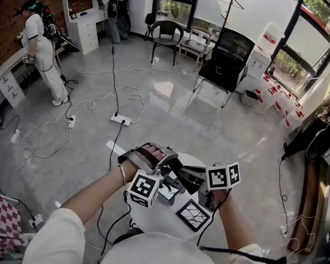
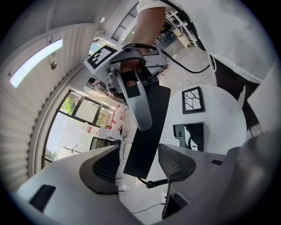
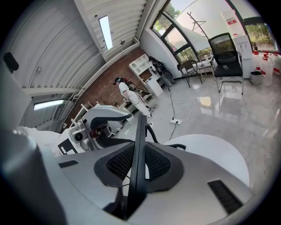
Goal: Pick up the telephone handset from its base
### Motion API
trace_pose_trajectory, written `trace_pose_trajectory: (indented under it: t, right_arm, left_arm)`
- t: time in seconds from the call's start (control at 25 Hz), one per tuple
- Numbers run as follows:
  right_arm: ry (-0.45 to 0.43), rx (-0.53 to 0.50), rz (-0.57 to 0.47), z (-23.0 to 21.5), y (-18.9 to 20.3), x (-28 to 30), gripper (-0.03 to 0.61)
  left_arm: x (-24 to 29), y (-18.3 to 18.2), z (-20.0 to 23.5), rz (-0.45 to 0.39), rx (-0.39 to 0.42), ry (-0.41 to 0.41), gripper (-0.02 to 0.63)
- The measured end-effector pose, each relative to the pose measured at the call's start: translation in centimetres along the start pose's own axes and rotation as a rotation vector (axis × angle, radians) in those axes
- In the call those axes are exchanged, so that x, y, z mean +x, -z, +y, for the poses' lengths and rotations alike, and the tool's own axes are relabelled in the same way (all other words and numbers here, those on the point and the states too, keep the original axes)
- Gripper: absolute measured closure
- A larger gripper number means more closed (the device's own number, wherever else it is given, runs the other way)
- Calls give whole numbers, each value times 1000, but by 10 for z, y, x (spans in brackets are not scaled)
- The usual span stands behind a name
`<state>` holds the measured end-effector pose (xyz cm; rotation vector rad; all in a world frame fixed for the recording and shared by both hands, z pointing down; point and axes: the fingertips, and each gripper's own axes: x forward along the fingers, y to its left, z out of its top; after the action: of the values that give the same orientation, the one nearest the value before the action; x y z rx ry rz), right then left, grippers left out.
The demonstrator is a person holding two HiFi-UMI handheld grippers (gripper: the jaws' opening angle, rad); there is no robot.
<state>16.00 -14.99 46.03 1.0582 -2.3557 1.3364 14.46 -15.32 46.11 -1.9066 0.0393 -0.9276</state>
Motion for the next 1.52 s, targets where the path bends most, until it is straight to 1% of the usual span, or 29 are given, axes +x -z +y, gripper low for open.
trace_pose_trajectory:
  t: [0.08, 0.16, 0.28, 0.4, 0.44, 0.48, 0.52, 0.72, 0.88, 1.12, 1.16, 1.24, 1.28, 1.36, 1.52]
  right_arm:
    - [-8, 17, 7, 0, 1, 1, 486]
    - [-26, 27, 12, 4, 2, 2, 486]
    - [-30, 22, 34, 9, 3, 4, 487]
    - [-23, 21, 45, 8, 4, 7, 486]
    - [-21, 23, 46, 8, 4, 7, 486]
    - [-19, 25, 47, 7, 4, 8, 486]
    - [-18, 25, 51, 7, 5, 8, 486]
    - [-8, 11, 79, 5, 6, 10, 486]
    - [-14, 6, 89, 4, 10, 13, 485]
    - [-19, -46, 93, 7, 9, 17, 476]
    - [-23, -50, 94, 8, 8, 17, 461]
    - [-33, -53, 91, 8, 5, 14, 406]
    - [-33, -54, 84, 7, 2, 11, 392]
    - [-26, -43, 48, 4, -6, 4, 382]
    - [4, 10, -78, -4, -30, -13, 380]
  left_arm:
    - [2, -1, -6, -1, 60, 36, 327]
    - [3, -3, -10, -2, 99, 50, 327]
    - [7, -6, -12, -6, 106, 54, 327]
    - [12, -7, -14, 10, 125, 64, 330]
    - [13, -6, -16, 17, 135, 67, 341]
    - [13, -6, -18, 20, 143, 69, 367]
    - [13, -6, -19, 21, 149, 69, 370]
    - [16, -5, -22, 21, 190, 43, 377]
    - [16, -4, -28, 27, 179, 72, 383]
    - [12, 1, -33, 17, 100, 93, 385]
    - [11, 3, -35, 17, 88, 94, 387]
    - [11, 6, -39, 21, 61, 94, 387]
    - [11, 7, -40, 24, 36, 94, 387]
    - [10, 13, -43, 26, -52, 94, 387]
    - [3, 32, -44, 32, -300, 80, 387]
